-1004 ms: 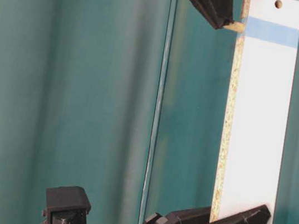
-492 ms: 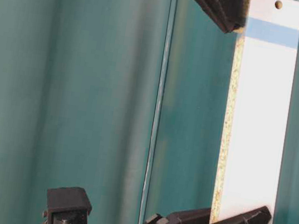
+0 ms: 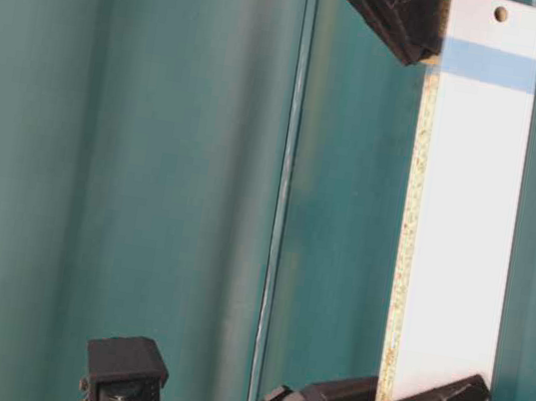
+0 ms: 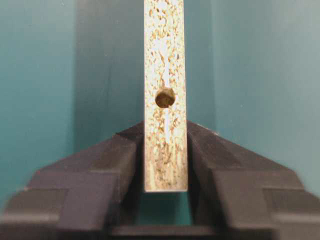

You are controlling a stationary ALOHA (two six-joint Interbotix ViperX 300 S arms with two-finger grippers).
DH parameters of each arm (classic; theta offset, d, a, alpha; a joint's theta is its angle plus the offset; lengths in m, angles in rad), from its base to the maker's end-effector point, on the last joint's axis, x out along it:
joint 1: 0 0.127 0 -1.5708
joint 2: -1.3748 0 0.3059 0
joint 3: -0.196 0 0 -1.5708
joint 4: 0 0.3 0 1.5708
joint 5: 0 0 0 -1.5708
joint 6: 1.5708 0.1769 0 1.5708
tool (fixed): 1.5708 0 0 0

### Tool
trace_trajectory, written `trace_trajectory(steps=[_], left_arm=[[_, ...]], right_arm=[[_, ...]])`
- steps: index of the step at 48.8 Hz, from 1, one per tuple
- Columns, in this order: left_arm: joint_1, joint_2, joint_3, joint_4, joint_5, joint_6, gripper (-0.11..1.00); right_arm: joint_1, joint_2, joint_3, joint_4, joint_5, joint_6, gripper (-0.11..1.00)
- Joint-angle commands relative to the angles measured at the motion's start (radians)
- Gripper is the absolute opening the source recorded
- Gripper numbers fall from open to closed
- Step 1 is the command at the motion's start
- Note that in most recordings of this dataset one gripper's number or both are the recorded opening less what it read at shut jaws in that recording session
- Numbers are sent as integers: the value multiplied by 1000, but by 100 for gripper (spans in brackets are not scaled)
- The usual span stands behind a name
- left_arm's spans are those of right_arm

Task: Insert the rod into the hole on the wooden board.
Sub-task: 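Open both grippers and pull them away from the board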

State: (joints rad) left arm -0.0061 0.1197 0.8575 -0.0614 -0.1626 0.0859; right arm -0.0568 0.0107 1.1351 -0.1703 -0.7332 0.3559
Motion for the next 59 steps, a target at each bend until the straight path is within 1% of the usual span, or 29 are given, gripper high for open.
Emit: trace_trajectory(steps=[1, 4, 6, 9, 32, 38, 44, 46, 48, 55, 57, 59], left_arm=[[-5, -20, -20, 2, -3, -8, 52], [-5, -17, -25, 2, -3, -6, 71], [-5, -15, -28, 2, -3, -6, 82], [-5, -15, -29, 2, -3, -5, 93], [-5, -20, -31, 2, -2, -5, 92], [-5, -21, -31, 2, -2, -5, 92], [-5, -23, -31, 2, -2, -5, 92], [-5, -23, -31, 2, -2, -5, 92], [-5, -23, -31, 2, -3, -5, 92], [-3, -32, -31, 2, -2, -5, 92], [-5, -37, -31, 2, -2, -3, 92], [-3, -40, -29, 2, 0, -3, 92]], right_arm=[[5, -40, -2, 2, 63, -3, 10], [3, -61, 0, 2, 103, -3, 10], [5, -72, 0, 3, 123, -3, 10], [5, -84, 3, 2, 146, -3, 10], [3, -92, -32, 0, 156, -2, 10], [5, -98, -54, -6, 164, 0, 10], [3, -106, -75, -2, 183, 2, 10], [3, -110, -81, 2, 196, 5, 15], [3, -114, -87, 6, 218, 9, 25], [3, -149, -106, 5, 290, 21, 69], [3, -167, -107, 3, 302, 21, 80], [5, -189, -109, 3, 314, 21, 89]])
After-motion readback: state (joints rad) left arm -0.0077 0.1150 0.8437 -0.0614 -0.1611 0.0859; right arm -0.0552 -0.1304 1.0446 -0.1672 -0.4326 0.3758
